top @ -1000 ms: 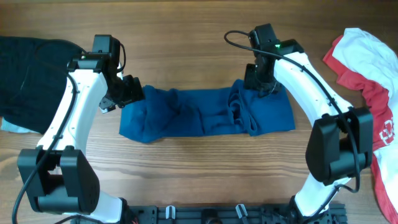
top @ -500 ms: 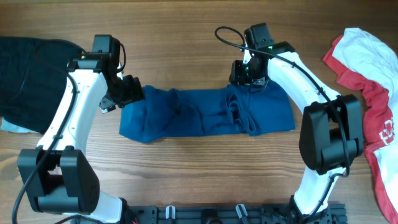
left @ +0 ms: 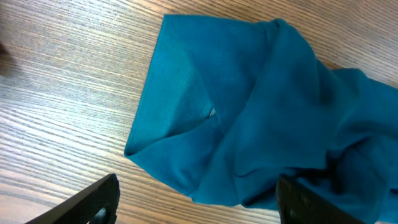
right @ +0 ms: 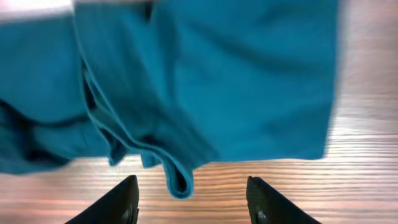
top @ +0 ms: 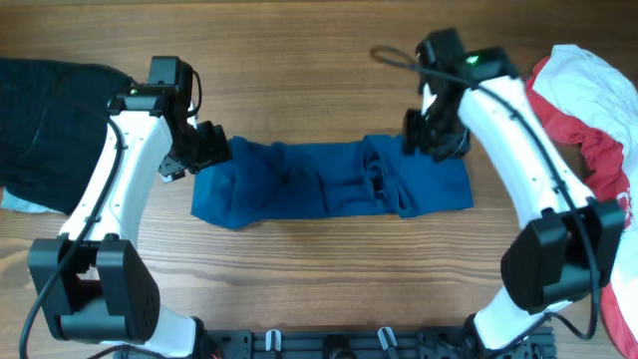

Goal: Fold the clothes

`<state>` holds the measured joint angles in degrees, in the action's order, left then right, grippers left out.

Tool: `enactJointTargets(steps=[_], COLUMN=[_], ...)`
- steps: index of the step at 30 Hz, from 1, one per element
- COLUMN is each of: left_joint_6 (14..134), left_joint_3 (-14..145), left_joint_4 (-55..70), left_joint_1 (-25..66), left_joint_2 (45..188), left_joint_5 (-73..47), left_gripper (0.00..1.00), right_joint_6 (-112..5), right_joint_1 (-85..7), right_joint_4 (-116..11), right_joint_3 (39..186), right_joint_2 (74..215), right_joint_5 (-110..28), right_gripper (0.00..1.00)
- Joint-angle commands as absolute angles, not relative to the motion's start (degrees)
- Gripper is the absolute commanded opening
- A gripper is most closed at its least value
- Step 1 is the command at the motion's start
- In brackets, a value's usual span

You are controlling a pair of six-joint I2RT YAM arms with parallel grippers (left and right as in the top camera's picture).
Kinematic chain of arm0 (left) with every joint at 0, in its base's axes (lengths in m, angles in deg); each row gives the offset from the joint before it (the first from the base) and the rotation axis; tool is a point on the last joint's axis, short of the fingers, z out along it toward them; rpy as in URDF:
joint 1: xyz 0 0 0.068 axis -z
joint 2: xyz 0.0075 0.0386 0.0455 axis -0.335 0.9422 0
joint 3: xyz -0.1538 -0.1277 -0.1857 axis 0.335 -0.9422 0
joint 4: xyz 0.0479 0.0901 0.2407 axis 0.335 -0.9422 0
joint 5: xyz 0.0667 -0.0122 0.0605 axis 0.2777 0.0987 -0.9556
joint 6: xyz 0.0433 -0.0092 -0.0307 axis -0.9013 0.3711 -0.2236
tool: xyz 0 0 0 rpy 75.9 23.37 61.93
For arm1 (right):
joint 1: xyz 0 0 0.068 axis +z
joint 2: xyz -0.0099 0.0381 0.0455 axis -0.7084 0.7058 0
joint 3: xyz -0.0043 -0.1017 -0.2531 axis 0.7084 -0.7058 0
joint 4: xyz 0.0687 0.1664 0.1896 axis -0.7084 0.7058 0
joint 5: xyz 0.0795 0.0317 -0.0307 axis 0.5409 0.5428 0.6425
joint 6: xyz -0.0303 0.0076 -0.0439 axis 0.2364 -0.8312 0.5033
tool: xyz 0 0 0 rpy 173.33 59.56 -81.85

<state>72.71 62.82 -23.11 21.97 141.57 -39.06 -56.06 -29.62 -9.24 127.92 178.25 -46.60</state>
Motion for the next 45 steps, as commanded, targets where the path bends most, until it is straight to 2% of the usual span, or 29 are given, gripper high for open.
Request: enactJointTargets(steps=[1,6,7,9,10,20,24,26,27,28,30,31,34,37,42,43,45], left_joint_6=[72.2,72.2,72.2,72.2,72.2,72.2,72.2,72.2,72.2,72.2,72.2,72.2,72.2,72.2,71.8,71.0,69.6], left_joint_3=[62.9,62.9,62.9,62.9,62.9,62.9,62.9,62.9,62.9,62.9,62.9,62.9,62.9,62.9,62.9,62.0,60.1], left_joint_4=[-23.4,-23.5,-23.5,-23.4,-23.5,-23.4,-23.5,-23.5,-23.6,-23.7,-23.9,-24.0,-24.7,-25.6,-26.2,-25.1,-22.7], left_joint_1=[21.7,21.7,21.7,21.7,21.7,21.7,21.7,21.7,21.7,21.7,21.7,21.7,21.7,21.7,21.7,21.7,21.7], left_joint_2=[141.1,141.1,141.1,141.1,141.1,141.1,141.1,141.1,141.1,141.1,141.1,141.1,141.1,141.1,141.1,141.1,141.1], left_joint_5=[-38.6,-38.6,-38.6,-38.6,-38.6,-38.6,-38.6,-38.6,-38.6,-38.6,-38.6,-38.6,-38.6,-38.6,-38.3,-35.8,-33.9], left_gripper=[0.80,0.80,0.80,0.80,0.80,0.80,0.80,0.80,0.80,0.81,0.81,0.81,0.80,0.82,0.96,0.99,0.99], right_joint_6=[-54.8,-54.7,-54.7,-54.8,-54.8,-54.7,-54.6,-54.1,-48.9,-43.4,-42.2,-43.2,-47.9,-48.8,-48.7,-51.0,-53.6], right_joint_1=[-27.0,-26.3,-26.3,-26.3,-26.3,-25.9,-23.5,-22.2,-21.1,-20.0,-18.9,-18.5,-18.5,-19.0,-20.3,-21.0,-21.6], right_joint_4=[-13.6,-24.0,-25.6,-28.1,-29.0,-32.4,-31.9,-31.9,-31.8,-31.6,-31.1,-30.8,-30.1,-29.7,-27.7,-26.6,-25.2], right_joint_3=[120.0,109.1,107.9,107.4,107.5,110.3,110.2,110.2,110.2,110.2,110.2,110.2,110.2,110.7,114.1,114.7,114.7], right_joint_2=[178.9,178.9,178.9,178.9,178.9,175.4,175.4,175.4,175.4,175.4,175.4,175.4,175.3,173.7,163.1,156.4,153.4], right_joint_5=[-44.6,-39.1,-39.2,-39.2,-38.9,-34.5,-33.9,-31.3,-25.7,-21.0,-21.8,-23.7,-29.7,-29.7,-31.6,-37.3,-41.8], right_gripper=[0.56,0.53,0.47,0.05,0.04,0.04,0.09,0.20,0.32,0.38,0.46,0.45,0.30,0.28,0.29,0.38,0.50])
